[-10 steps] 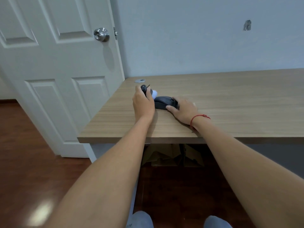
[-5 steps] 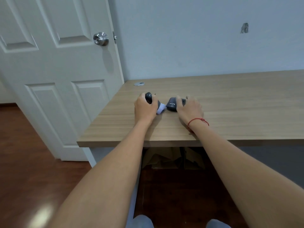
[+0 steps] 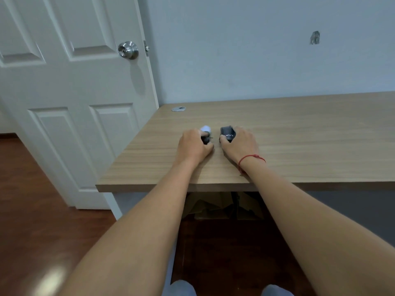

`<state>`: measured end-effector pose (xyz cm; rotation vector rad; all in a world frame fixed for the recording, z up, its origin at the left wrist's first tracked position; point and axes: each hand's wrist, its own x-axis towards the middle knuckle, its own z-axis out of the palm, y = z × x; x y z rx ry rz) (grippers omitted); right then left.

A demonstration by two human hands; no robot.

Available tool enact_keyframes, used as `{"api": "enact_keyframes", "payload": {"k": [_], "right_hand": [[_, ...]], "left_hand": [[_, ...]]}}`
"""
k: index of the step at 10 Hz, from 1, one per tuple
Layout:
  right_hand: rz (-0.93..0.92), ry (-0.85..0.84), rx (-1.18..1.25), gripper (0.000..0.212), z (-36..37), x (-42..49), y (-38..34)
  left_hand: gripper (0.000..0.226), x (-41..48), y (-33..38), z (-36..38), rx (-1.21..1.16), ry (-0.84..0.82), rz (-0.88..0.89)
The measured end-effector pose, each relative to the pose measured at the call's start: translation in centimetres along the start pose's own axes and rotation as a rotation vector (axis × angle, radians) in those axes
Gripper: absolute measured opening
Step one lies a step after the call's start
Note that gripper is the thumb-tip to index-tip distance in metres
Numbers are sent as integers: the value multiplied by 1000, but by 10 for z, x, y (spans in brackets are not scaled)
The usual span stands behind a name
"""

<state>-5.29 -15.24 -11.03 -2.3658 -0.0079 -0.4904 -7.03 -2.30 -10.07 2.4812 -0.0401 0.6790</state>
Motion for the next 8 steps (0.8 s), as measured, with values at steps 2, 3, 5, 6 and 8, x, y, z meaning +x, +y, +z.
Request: {"api": "enact_keyframes", "payload": {"k": [2,3,5,6,8], "right_hand": [[16,-5,44,27,11,24,4],[18,-25,36,28,17,38,5],[29,-51,82,58,15,37,5],[5,-51,77,73,10,26,12],[-40,-196,-192,56,-20,-16,13]], "left_hand": [[22,20,-5,10,57,-41,-15],[22,35,-8,20,81,-39,-4],[24,39,-10,24,43,12,38],[35,30,-9,18,83,15,6],[49,-3,-2,5,178,-60,-164]]}}
